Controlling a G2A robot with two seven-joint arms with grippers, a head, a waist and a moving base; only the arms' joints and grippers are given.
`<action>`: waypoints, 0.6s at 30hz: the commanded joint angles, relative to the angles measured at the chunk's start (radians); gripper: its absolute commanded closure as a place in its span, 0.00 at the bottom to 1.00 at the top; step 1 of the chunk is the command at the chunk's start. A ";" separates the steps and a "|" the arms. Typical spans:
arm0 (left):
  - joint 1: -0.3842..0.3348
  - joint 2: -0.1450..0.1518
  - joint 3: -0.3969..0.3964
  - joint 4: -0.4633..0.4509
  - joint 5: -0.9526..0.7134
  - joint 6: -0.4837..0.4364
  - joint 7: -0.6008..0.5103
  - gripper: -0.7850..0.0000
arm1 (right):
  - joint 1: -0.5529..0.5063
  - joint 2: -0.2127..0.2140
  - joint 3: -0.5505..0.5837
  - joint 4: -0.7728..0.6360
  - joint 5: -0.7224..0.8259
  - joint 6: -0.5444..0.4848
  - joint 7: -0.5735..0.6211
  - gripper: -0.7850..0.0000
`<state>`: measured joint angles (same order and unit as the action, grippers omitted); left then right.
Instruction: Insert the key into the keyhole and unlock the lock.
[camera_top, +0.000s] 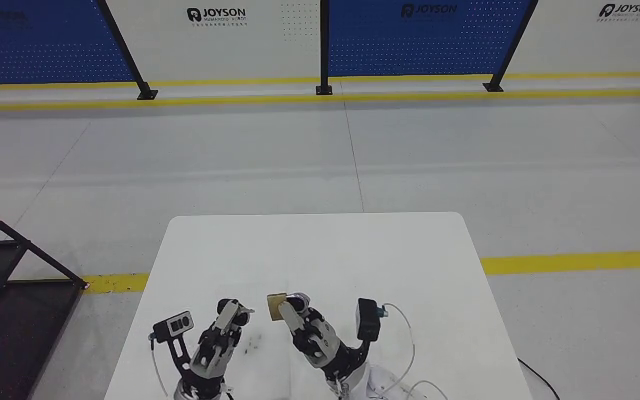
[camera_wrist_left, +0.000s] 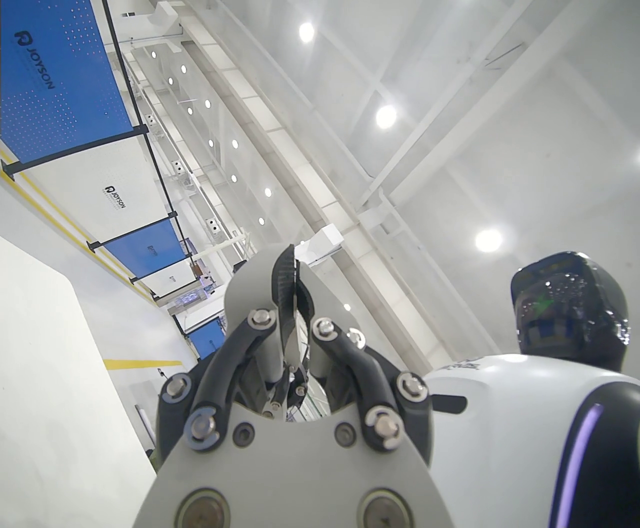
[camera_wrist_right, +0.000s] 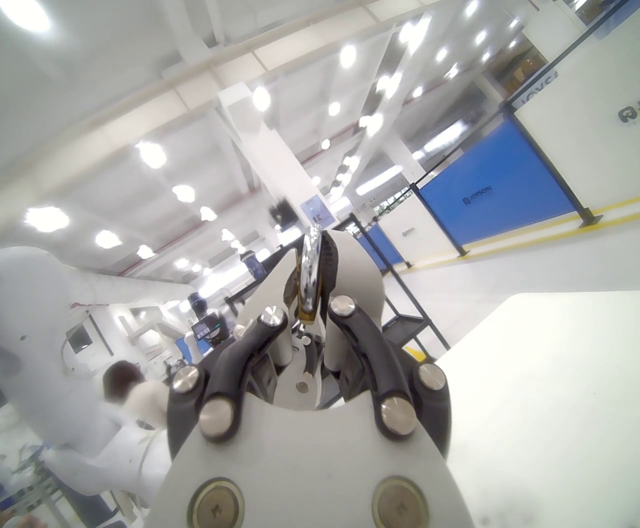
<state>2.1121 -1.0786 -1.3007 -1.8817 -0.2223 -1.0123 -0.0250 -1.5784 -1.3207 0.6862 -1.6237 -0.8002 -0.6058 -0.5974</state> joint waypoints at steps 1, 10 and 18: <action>-0.003 -0.008 0.008 0.006 0.036 0.000 0.023 1.00 | 0.002 -0.001 -0.001 0.003 0.002 0.000 -0.002 1.00; -0.022 -0.036 0.036 0.025 0.123 0.000 0.091 1.00 | 0.010 -0.003 -0.008 0.014 0.011 -0.002 -0.001 1.00; -0.036 -0.053 0.052 0.040 0.161 0.000 0.122 1.00 | 0.012 -0.001 -0.011 0.014 0.011 -0.003 0.004 1.00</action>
<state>2.0766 -1.1302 -1.2507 -1.8417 -0.0636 -1.0123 0.0958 -1.5666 -1.3223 0.6754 -1.6092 -0.7893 -0.6089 -0.5944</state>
